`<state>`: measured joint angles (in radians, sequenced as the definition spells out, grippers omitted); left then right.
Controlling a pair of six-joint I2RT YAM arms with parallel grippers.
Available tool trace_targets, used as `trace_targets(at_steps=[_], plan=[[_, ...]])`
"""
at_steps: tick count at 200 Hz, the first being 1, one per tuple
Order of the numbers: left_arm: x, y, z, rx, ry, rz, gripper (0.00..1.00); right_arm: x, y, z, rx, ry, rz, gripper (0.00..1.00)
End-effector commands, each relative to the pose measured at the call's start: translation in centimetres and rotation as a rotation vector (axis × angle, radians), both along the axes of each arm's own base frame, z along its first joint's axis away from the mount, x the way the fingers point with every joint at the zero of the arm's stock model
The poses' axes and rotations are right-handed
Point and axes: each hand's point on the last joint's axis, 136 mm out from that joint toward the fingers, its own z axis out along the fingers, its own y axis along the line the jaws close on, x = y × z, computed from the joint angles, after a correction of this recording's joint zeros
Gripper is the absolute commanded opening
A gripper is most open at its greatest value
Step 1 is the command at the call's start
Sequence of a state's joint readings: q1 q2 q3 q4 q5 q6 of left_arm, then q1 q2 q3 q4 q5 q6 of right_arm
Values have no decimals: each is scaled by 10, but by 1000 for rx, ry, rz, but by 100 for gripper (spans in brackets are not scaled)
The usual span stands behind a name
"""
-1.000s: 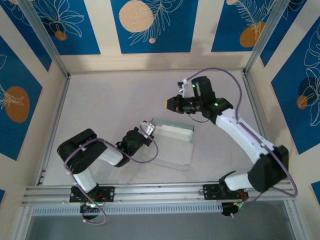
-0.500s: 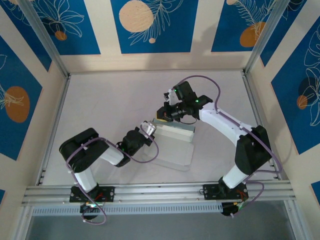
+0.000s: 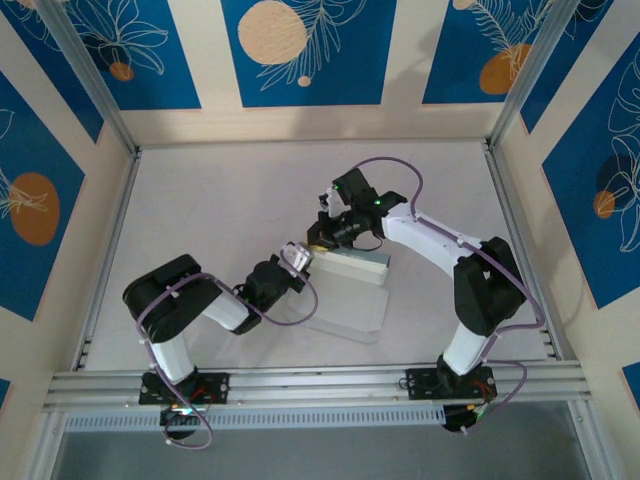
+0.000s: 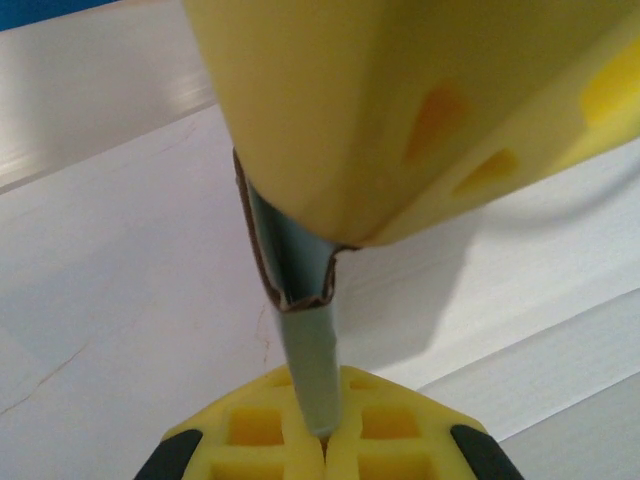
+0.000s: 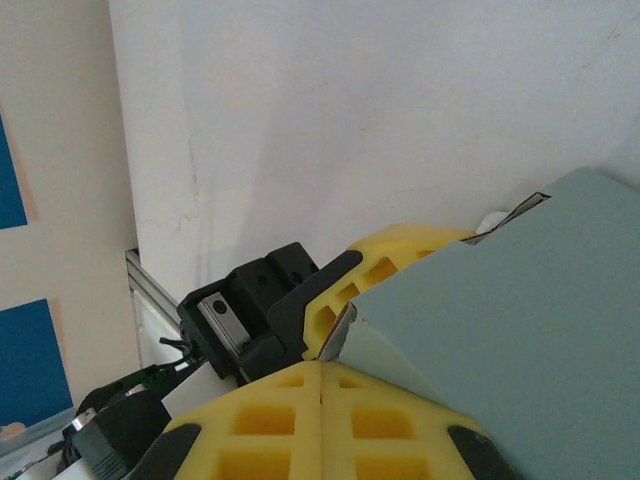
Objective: Fold the paper box
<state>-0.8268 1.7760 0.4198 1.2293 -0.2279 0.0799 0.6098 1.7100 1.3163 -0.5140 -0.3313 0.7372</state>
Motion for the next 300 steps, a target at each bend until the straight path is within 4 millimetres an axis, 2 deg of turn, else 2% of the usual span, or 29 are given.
trace_targets(at_steps=[1,57,87,110,132,144,160,181,203,224,256,279,300], plan=[[-5,-8,-5,-27,15,-30,0,-6,-8,-28,-99,46,-1,5],[-8,-3,-18,-46,42,-17,0,-8,-13,-40,-143,51,-12,4],[-9,-1,-15,-47,30,-13,0,-10,-14,-46,-152,55,-12,4],[-7,-3,-6,-53,17,-13,0,-8,-15,-41,-141,44,-18,5],[-4,-6,3,-46,14,-12,0,-1,-15,-19,-75,8,-28,10],[-3,-7,7,-40,13,-9,0,4,-16,-4,-42,-23,-33,20],[-1,-8,11,-22,21,-8,0,9,-22,22,3,-74,-48,28],[0,-10,10,14,43,-11,0,15,-38,55,51,-137,-79,37],[0,-10,10,25,49,-13,0,14,-61,77,58,-192,-118,45],[-2,-7,11,13,46,-10,12,7,-84,85,57,-225,-166,46],[-6,0,23,-39,39,5,34,-3,-115,78,17,-229,-222,46],[-11,3,44,-86,26,-3,46,-5,-130,73,-7,-234,-248,45],[-18,5,72,-124,-2,-27,49,-7,-140,64,-62,-242,-252,45]])
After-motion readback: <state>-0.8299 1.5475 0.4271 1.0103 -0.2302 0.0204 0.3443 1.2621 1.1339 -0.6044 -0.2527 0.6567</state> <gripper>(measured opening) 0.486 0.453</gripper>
